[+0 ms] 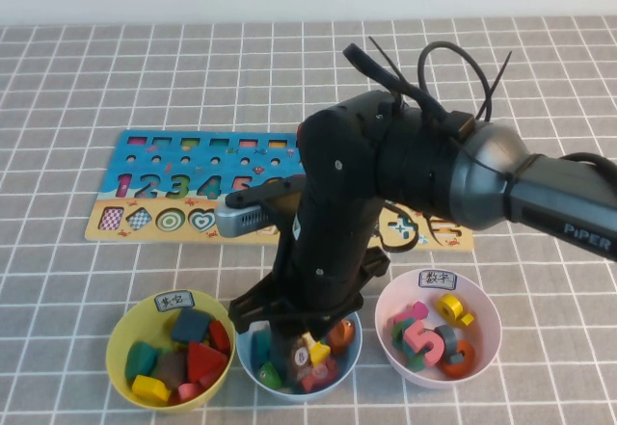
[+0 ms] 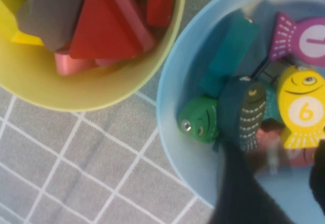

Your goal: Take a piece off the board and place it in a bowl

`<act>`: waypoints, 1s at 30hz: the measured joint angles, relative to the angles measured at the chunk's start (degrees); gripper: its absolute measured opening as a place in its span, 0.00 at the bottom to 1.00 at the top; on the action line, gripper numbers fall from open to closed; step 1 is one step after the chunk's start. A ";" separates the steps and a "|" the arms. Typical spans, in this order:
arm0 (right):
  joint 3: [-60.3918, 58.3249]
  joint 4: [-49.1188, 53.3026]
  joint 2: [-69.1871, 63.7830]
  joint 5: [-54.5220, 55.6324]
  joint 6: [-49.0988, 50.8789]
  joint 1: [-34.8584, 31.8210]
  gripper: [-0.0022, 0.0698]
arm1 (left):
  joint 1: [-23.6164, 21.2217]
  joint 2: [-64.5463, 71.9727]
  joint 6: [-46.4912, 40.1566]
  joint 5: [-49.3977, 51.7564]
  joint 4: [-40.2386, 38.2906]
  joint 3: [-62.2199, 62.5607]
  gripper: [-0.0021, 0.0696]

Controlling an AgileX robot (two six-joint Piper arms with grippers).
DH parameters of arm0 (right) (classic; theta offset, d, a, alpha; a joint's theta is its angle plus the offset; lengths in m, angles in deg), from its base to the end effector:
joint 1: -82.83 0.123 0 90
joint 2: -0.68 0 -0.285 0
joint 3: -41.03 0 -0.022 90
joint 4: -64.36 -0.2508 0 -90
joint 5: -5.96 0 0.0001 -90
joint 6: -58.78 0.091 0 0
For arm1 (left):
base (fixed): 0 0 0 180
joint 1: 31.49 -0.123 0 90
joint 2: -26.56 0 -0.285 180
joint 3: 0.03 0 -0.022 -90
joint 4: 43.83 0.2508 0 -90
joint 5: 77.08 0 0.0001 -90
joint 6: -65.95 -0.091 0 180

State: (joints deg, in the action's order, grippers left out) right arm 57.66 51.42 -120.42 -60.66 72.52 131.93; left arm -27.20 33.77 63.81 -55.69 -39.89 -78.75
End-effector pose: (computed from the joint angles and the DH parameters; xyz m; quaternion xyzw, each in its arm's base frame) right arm 0.2544 0.3222 0.2378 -0.2660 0.9549 0.1312 0.0103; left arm 0.0527 -0.0017 0.1714 0.0635 0.8027 0.0180 0.5927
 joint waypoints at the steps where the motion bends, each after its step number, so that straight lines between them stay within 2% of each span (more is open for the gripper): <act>1: 0.00 0.00 -0.15 0.04 0.00 0.00 0.43 | 0.00 0.00 0.00 0.00 0.00 0.00 0.02; 6: 0.00 0.37 -0.41 0.96 0.00 0.21 0.49 | 0.00 0.00 0.00 0.00 0.00 0.00 0.02; 12: 0.00 0.80 -0.11 0.70 0.00 0.37 0.49 | 0.00 0.00 0.00 0.00 0.00 0.00 0.02; 16: -2.13 2.03 3.97 2.81 0.00 1.39 0.39 | 0.00 0.00 0.00 0.00 0.00 0.00 0.02; 23: -10.83 2.91 17.67 8.55 -1.80 2.34 0.07 | 0.00 0.00 0.00 0.00 0.00 0.00 0.02; 25: -12.82 3.44 20.33 7.99 -3.49 2.34 0.04 | 0.00 0.00 0.00 0.00 0.00 0.00 0.02; 30: -18.08 4.05 27.59 6.56 -7.18 2.42 0.01 | 0.00 0.00 0.00 0.00 0.00 0.00 0.02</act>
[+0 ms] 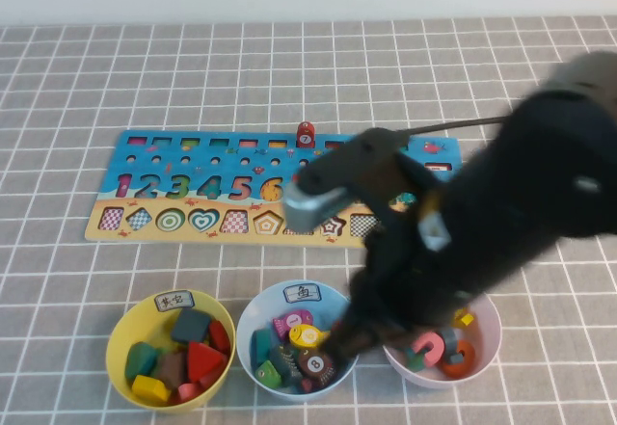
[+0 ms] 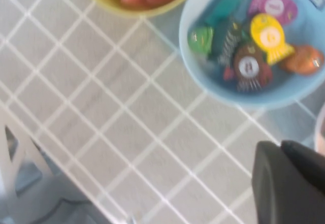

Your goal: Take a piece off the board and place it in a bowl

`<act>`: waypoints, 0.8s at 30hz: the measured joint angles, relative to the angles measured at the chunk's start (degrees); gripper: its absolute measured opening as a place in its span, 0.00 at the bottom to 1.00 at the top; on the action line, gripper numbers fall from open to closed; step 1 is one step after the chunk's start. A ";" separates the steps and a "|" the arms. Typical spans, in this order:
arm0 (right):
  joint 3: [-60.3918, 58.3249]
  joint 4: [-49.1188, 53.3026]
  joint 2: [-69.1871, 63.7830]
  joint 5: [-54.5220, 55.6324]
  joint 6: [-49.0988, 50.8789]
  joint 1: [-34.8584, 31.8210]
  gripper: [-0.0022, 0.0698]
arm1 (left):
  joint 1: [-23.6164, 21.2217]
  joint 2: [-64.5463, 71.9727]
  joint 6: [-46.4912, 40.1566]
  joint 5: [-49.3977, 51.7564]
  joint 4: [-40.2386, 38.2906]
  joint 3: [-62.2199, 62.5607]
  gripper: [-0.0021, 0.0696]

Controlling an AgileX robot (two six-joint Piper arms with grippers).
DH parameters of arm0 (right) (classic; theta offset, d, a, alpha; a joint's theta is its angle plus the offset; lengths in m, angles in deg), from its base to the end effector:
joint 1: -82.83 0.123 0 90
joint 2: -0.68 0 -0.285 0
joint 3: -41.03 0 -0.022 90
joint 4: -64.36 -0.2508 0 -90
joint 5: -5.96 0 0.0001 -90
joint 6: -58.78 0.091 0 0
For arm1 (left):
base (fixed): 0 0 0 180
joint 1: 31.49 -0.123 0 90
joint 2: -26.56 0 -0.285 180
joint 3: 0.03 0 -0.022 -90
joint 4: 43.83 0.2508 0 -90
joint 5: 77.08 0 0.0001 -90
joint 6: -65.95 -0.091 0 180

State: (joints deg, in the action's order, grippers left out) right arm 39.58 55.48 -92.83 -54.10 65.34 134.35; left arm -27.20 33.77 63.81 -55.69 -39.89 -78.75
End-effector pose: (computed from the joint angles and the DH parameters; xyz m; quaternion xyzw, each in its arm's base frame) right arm 0.1819 0.2484 0.3261 -0.3507 0.9083 0.1692 0.1527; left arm 0.0527 -0.0017 0.1714 0.0635 0.8027 0.0180 0.5927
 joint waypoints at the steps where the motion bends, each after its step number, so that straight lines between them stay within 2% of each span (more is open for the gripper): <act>1: -1.15 0.24 1.39 0.00 -0.63 0.00 0.01 | 0.00 0.00 0.00 0.00 0.00 0.00 0.02; 9: -13.36 0.89 14.37 -1.29 -3.07 0.05 0.01 | 0.00 0.00 0.00 0.00 0.00 0.00 0.02; 17: -15.15 4.83 16.63 -5.83 -3.31 0.14 0.01 | 0.00 0.00 0.00 0.00 0.00 0.00 0.02; 20: -16.65 5.21 16.63 -4.24 -3.43 0.14 0.01 | 0.00 0.00 0.00 0.00 0.00 0.00 0.02; 24: -22.04 5.55 17.88 3.29 -3.43 -0.28 0.01 | 0.00 0.00 0.00 0.00 0.00 0.00 0.02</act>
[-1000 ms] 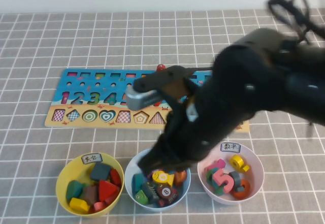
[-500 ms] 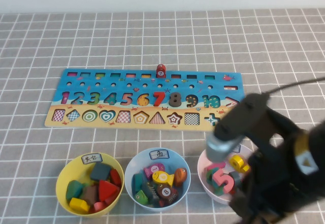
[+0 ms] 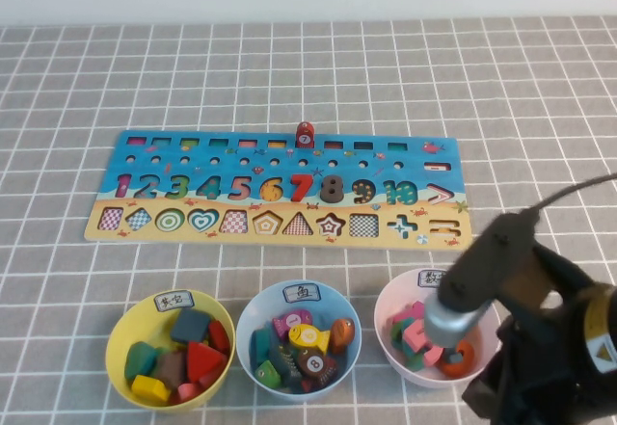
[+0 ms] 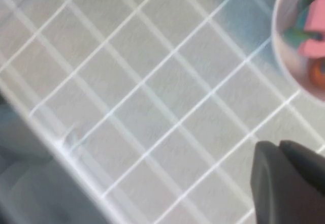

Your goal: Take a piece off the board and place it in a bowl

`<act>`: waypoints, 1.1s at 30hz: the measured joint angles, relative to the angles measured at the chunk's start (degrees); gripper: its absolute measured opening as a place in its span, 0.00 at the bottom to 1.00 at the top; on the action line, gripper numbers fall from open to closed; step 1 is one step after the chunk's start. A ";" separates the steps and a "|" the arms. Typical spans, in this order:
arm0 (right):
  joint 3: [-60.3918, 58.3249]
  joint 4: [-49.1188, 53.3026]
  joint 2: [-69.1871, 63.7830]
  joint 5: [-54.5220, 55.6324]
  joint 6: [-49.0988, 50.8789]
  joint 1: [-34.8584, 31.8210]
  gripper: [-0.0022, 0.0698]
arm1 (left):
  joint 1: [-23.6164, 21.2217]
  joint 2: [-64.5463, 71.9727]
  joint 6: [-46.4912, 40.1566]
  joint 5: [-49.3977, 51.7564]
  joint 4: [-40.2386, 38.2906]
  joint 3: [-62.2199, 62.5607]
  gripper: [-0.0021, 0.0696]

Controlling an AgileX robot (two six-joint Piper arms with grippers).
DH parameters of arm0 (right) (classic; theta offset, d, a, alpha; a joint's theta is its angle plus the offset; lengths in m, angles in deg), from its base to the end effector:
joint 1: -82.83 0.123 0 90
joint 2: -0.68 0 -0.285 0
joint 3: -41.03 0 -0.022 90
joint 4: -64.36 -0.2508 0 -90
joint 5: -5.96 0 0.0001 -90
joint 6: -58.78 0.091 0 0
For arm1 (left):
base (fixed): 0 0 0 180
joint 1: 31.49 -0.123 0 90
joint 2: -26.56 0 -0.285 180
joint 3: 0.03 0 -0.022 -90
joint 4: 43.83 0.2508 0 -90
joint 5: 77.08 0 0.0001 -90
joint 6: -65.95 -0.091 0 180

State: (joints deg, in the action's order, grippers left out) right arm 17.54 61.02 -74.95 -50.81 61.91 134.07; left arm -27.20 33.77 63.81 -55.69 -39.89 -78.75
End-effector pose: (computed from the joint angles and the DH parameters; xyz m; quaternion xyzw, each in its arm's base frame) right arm 0.1327 0.1724 0.2981 -0.3888 0.8969 0.1195 0.1733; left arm 0.0527 -0.0017 0.1714 0.0635 0.8027 0.0180 0.5927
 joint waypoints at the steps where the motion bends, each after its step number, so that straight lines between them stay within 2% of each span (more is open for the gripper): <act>1: -2.03 0.28 0.89 2.67 0.00 -0.53 0.01 | 0.00 0.00 0.00 0.00 0.00 0.00 0.02; 6: -12.68 2.11 7.28 16.18 0.00 -6.46 0.01 | 0.00 0.00 0.00 0.00 0.00 0.00 0.02; 16: -36.61 2.69 33.02 40.66 0.00 -31.87 0.01 | 0.00 0.00 0.00 0.00 0.00 0.00 0.02; 20: -45.01 2.69 43.45 50.39 0.00 -39.02 0.01 | 0.00 0.00 0.00 0.00 0.00 0.00 0.02; 26: -53.87 1.76 54.49 56.24 0.00 -43.62 0.01 | 0.00 0.00 0.00 0.00 0.00 0.00 0.02; 33: -55.18 -0.20 66.51 51.43 0.00 -45.34 0.01 | 0.00 0.00 0.00 0.00 0.00 0.00 0.02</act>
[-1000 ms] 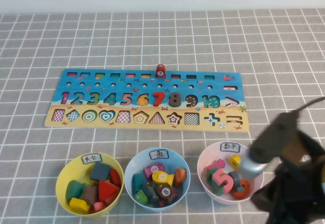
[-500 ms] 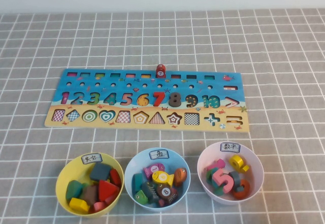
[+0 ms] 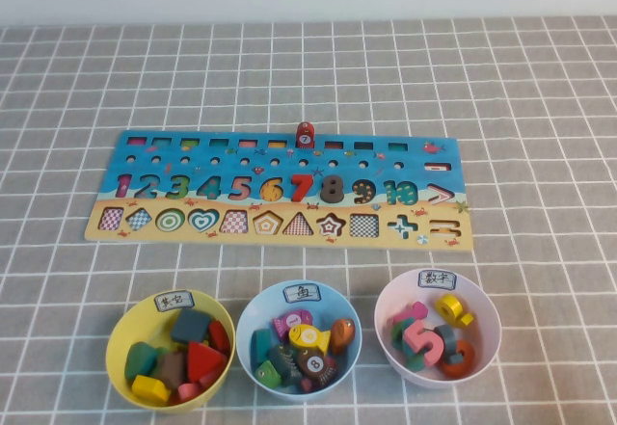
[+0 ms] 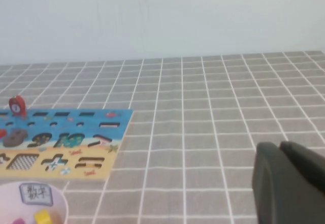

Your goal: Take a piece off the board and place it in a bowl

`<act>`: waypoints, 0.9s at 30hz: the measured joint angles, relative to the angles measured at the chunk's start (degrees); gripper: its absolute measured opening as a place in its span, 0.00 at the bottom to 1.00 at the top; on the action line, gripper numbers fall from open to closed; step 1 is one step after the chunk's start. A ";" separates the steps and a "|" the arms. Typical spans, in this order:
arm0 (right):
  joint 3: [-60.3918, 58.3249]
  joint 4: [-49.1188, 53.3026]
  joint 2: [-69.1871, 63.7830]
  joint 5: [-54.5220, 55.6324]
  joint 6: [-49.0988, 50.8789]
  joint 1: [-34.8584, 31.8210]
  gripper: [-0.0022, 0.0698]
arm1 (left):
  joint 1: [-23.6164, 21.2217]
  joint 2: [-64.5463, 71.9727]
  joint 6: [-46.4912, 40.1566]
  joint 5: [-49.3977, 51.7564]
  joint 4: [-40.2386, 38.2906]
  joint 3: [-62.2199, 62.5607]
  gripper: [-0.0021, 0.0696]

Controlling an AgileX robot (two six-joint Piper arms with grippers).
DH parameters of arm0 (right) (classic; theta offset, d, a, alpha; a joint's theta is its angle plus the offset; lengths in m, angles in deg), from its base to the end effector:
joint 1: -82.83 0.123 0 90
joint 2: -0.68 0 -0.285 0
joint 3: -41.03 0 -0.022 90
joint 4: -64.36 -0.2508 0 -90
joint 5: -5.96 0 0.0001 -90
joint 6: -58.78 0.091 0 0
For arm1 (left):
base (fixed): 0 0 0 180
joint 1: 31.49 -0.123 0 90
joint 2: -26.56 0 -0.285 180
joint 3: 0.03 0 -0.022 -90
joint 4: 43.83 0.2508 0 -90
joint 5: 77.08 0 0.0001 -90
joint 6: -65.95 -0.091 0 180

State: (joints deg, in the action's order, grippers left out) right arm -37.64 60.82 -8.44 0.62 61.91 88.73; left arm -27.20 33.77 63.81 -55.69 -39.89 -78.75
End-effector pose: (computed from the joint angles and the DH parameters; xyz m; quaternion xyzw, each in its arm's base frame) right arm 0.0589 0.0066 0.1948 0.0028 0.7261 0.0773 0.6832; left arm 0.0527 -0.0017 0.1714 0.0635 0.8027 0.0180 0.5927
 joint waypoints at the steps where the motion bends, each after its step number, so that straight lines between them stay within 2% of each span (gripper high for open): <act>1: 0.00 0.00 1.08 -0.99 0.00 -0.13 0.01 | 0.00 0.00 0.00 0.00 0.00 0.00 0.02; 13: 0.00 0.00 1.80 -16.60 0.00 -0.13 0.01 | 0.00 0.00 0.00 0.00 0.00 0.00 0.02; 27: 0.00 0.00 1.80 -17.21 0.00 -0.13 0.01 | 0.00 0.00 0.00 0.00 0.00 0.00 0.02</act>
State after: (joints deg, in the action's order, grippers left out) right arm -37.64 60.82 -6.64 -16.59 61.91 88.61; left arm -27.20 33.77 63.81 -55.69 -39.89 -78.75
